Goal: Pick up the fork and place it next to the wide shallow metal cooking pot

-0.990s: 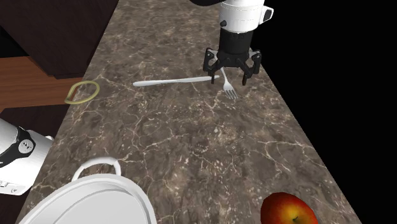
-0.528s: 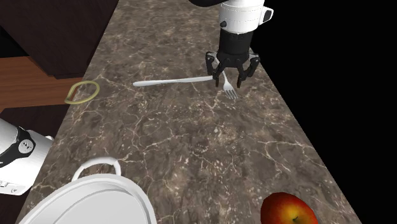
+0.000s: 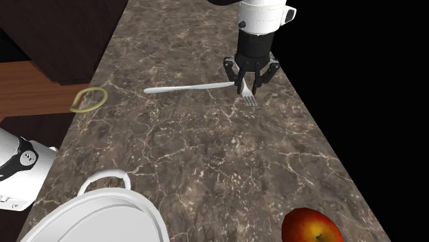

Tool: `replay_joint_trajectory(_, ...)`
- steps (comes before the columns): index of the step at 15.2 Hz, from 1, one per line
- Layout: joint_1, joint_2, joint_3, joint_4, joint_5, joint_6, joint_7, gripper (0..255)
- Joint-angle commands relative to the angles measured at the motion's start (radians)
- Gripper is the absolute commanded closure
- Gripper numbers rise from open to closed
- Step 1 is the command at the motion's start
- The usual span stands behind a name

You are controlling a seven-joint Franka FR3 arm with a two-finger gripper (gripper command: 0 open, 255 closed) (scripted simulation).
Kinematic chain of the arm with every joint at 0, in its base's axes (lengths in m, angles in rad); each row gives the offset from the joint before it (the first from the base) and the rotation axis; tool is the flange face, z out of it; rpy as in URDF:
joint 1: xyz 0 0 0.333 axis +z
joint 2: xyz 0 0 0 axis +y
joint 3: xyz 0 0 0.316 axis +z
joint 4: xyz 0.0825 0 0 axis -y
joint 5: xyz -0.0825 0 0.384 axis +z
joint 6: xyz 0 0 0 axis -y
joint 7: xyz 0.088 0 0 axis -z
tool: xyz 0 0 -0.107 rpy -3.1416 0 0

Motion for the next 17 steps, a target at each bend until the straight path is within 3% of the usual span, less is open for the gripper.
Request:
replay_joint_trajectory(1, -0.001, -0.003, -0.001, -0.011, -0.001, 0.010, 0.001, 255)
replay_joint_trajectory(17, -0.001, -0.088, 0.002, 0.090, 0.007, -0.176, -0.010, 255)
